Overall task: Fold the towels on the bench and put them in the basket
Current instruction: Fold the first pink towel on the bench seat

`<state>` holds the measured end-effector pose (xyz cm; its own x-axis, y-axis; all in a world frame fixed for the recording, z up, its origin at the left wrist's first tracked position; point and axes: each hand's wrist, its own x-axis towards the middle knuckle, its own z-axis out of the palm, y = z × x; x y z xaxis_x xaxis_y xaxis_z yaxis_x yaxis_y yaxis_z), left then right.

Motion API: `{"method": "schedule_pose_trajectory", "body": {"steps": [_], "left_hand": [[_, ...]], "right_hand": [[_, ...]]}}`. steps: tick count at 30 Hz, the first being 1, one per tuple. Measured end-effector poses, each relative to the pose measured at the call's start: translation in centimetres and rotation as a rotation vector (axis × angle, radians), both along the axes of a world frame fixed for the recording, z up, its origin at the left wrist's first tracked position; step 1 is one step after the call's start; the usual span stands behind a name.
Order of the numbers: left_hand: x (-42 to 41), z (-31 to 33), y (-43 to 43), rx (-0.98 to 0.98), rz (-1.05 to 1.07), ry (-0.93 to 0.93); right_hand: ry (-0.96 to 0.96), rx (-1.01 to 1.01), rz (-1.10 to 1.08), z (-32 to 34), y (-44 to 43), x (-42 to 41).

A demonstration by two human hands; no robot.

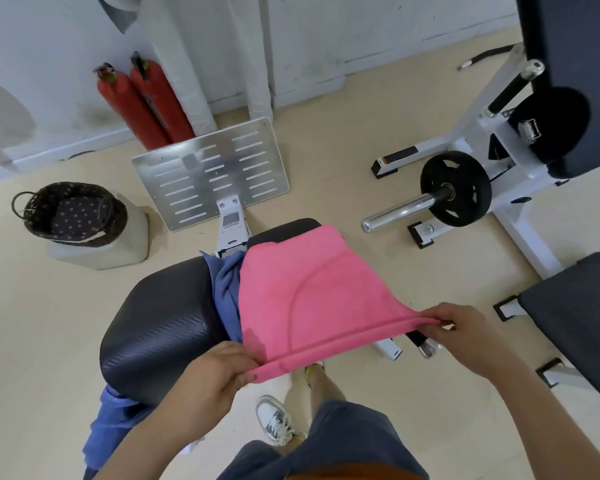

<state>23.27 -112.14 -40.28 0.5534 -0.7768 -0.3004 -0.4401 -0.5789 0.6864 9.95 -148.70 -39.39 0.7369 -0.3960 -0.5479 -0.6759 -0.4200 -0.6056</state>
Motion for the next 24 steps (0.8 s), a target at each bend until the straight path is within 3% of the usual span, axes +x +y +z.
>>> {"method": "schedule_pose_trajectory", "body": {"steps": [3,7,10,13,16,21,24], "left_hand": [[-0.4,0.8,0.4,0.07,0.042,0.12],[0.4,2.3,-0.1,0.075,0.096,0.278],[2.3,4.0,-1.1,-0.034,0.342,0.412],[5.4,3.9,-1.9,-0.108,0.443,0.284],[8.6,2.1,-2.1,-0.075,0.508,0.192],[11.9,-1.1,-2.5,-0.015,0.654,0.207],[13.2,-2.4,-2.9,0.113,0.612,0.143]], "right_hand": [[0.016,0.018,0.031,0.3,-0.5,-0.4],[0.07,0.208,0.03,1.1,-1.9,0.4],[-0.01,0.428,-0.148,2.0,-2.2,2.9],[-0.132,0.551,-0.334,2.5,-1.7,6.7],[-0.187,0.462,-0.311,1.9,-1.4,10.8],[-0.163,0.204,-0.214,-0.9,-1.3,17.0],[-0.116,0.069,-0.166,-3.3,-1.1,19.5]]}}
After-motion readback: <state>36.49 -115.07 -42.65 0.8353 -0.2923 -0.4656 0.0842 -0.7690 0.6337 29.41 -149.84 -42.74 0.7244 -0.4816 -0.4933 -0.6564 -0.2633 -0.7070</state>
